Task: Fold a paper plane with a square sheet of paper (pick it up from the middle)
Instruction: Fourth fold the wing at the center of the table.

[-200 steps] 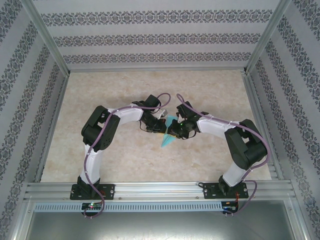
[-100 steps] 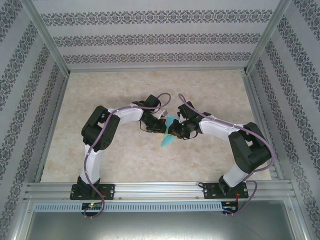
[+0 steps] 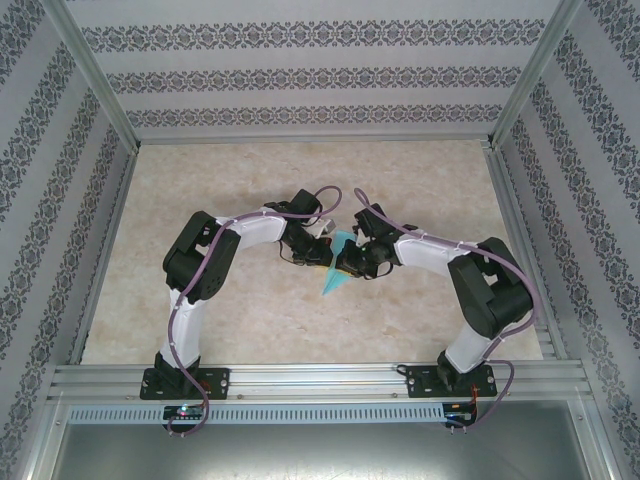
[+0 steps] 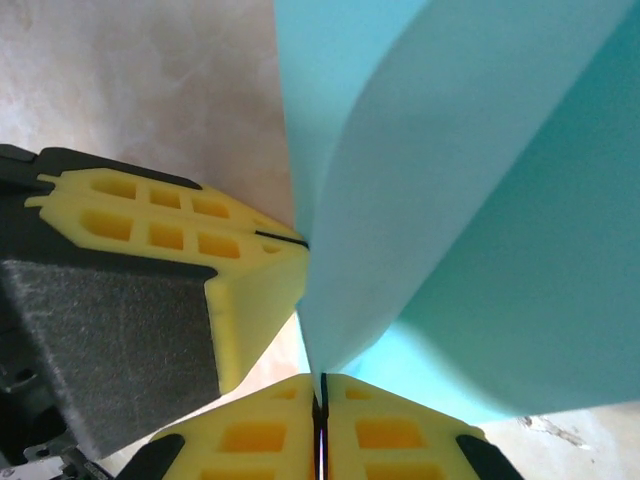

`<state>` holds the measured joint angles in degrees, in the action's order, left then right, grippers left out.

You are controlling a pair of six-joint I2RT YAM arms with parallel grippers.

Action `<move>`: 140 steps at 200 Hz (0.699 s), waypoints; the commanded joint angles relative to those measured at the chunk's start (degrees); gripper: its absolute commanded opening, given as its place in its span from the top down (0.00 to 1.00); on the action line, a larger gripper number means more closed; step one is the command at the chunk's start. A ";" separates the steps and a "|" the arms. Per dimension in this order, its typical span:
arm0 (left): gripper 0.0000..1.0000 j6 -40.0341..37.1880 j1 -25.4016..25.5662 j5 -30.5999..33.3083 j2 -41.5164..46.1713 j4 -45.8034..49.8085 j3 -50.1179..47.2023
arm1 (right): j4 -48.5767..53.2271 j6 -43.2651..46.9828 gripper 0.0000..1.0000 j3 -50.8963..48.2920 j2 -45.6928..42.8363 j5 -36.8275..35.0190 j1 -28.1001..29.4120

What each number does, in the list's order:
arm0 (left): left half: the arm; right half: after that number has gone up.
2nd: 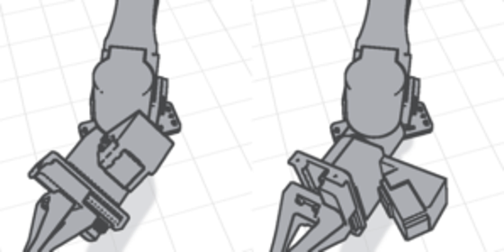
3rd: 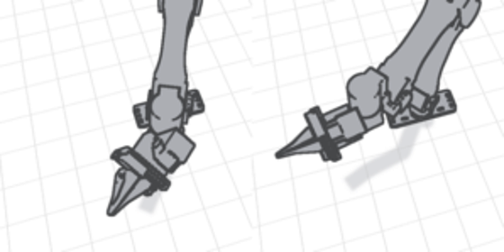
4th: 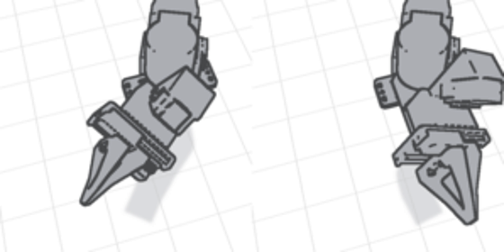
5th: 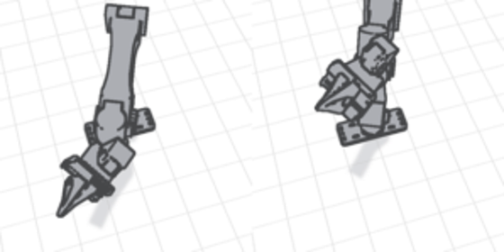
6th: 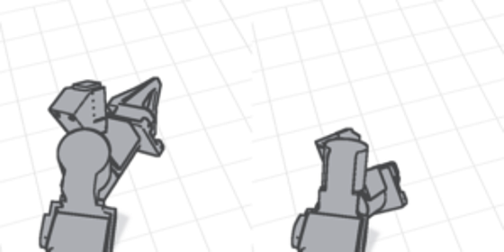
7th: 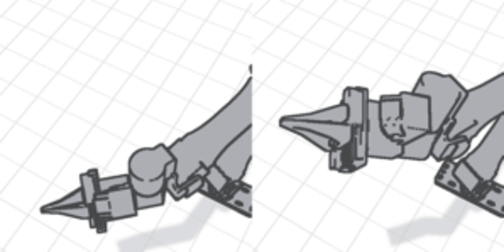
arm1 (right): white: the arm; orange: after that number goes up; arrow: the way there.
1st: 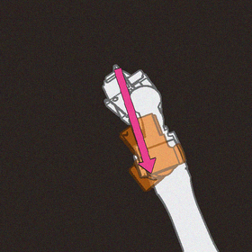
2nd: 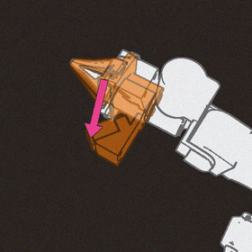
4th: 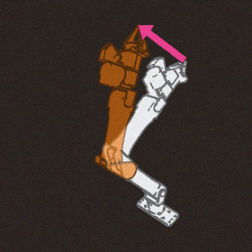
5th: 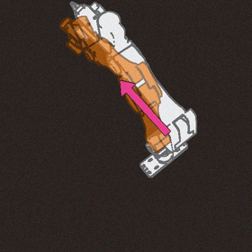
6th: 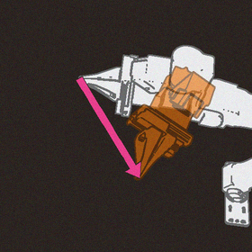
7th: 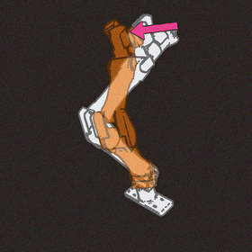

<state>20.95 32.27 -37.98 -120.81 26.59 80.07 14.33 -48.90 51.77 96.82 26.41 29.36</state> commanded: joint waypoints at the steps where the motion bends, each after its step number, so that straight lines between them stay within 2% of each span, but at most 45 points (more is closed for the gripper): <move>1: 0.93 -1.79 0.75 4.10 -3.35 4.00 -1.24 | -0.67 0.30 0.90 1.61 1.44 1.38 -0.37; 99: 0.93 -1.20 0.69 2.95 -3.22 3.03 -1.76 | -3.31 -0.03 0.88 2.42 4.43 2.41 -0.71; 140: 0.93 -0.50 0.35 1.14 -3.11 1.94 -2.25 | -7.14 -0.59 0.84 0.98 5.41 3.80 -0.98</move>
<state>20.99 32.18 -38.41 -120.86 26.55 80.05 12.05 -49.17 53.47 100.60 28.99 28.80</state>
